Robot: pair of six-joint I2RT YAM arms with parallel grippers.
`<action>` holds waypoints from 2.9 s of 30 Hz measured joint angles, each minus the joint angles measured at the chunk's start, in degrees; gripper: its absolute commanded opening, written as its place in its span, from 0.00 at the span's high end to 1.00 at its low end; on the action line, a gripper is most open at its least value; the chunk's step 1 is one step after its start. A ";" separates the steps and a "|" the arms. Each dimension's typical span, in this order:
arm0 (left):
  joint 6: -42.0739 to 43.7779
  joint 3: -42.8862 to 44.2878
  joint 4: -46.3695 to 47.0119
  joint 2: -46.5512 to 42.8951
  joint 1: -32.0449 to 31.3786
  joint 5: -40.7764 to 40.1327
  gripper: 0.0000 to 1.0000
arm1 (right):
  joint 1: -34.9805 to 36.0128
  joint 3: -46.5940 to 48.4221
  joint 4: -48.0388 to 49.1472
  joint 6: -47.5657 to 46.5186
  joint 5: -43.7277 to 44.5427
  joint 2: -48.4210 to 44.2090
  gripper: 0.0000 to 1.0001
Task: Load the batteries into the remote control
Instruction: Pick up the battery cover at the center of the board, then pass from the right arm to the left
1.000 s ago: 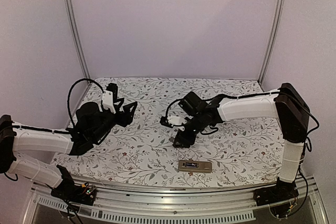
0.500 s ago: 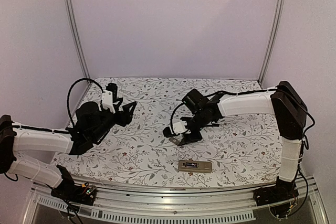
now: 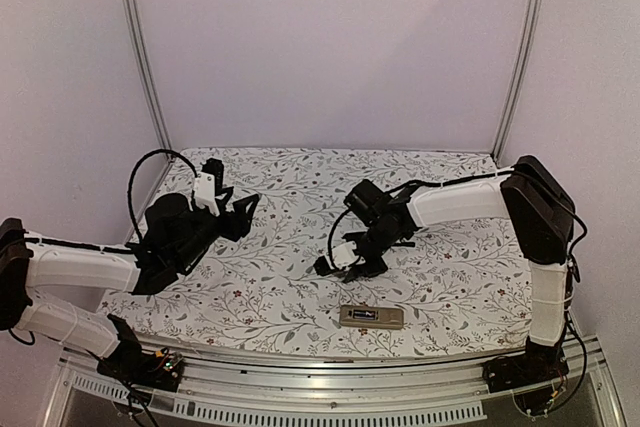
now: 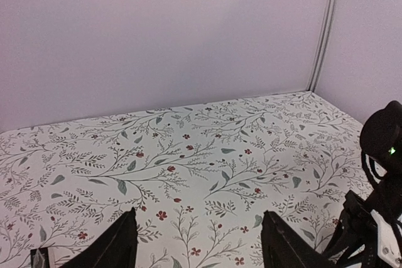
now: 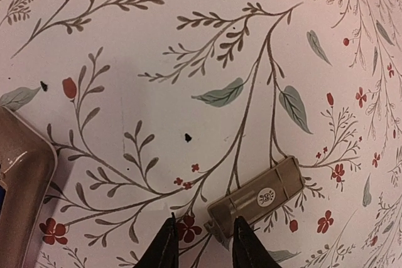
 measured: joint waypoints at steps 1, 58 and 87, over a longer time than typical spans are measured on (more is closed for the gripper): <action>0.00 0.00 -0.09 0.00 0.02 -0.02 0.33 | 0.00 0.00 0.00 -0.11 0.24 0.26 0.72; 42.42 30.58 -35.91 -2.49 -8.72 34.62 0.32 | -0.02 -4.59 -4.33 20.81 -12.37 -25.46 1.00; 71.06 35.80 -51.41 11.28 -18.73 29.79 0.50 | 0.48 -8.52 -2.38 24.96 -21.20 -33.77 1.00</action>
